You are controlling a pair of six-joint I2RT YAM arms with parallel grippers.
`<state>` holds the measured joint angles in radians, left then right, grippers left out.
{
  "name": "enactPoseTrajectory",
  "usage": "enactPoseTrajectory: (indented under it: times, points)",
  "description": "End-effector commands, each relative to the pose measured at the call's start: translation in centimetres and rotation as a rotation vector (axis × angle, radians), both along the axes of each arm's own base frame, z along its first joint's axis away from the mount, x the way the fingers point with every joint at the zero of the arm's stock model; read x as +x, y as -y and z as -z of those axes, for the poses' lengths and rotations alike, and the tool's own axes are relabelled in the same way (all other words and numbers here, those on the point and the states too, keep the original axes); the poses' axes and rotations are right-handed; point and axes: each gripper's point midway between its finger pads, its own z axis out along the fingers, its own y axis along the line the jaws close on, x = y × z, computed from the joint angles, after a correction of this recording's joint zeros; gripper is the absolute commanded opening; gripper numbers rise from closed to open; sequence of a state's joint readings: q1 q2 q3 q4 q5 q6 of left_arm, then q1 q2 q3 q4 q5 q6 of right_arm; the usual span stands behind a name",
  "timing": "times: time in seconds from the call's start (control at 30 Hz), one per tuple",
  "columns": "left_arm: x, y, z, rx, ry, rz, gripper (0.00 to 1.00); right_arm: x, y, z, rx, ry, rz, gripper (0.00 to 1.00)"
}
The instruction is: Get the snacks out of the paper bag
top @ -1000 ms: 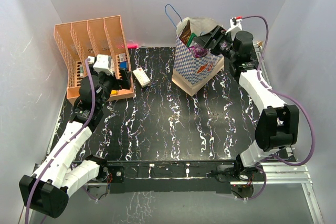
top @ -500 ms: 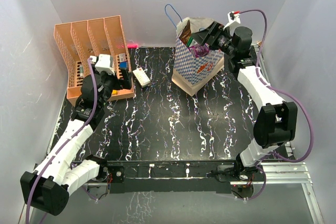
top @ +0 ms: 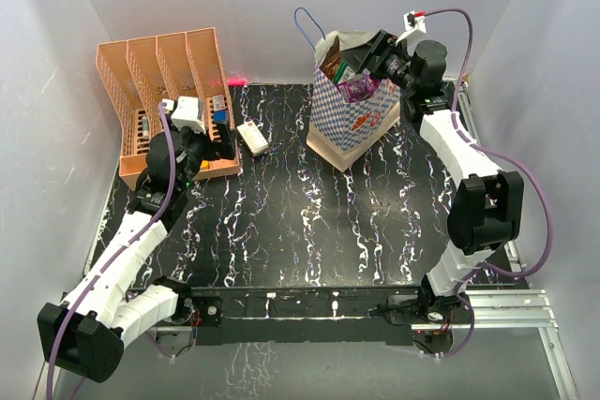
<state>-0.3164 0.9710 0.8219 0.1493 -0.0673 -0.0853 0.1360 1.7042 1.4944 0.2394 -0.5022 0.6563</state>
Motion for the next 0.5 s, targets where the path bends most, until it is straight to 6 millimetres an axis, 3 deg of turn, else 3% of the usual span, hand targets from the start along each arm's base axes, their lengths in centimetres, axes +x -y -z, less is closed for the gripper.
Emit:
enactPoseTrajectory:
  times: [0.0,0.27,0.43,0.47]
  points:
    - [0.2,-0.2,-1.5,-0.006,0.045,-0.005,0.98,-0.1,-0.8,-3.7,0.028,0.116,-0.033,0.73]
    - [0.3,-0.3,-1.5,-0.001,0.042,-0.009,0.98,-0.9,-3.1,-4.6,0.033,0.145,-0.112,0.62]
    - [0.2,-0.4,-1.6,-0.002,0.051,-0.015,0.98,-1.1,-3.4,-4.7,0.03,0.161,-0.119,0.59]
    - [0.2,-0.4,-1.6,-0.002,0.049,-0.014,0.98,-0.3,-3.6,-3.4,0.029,0.138,-0.117,0.6]
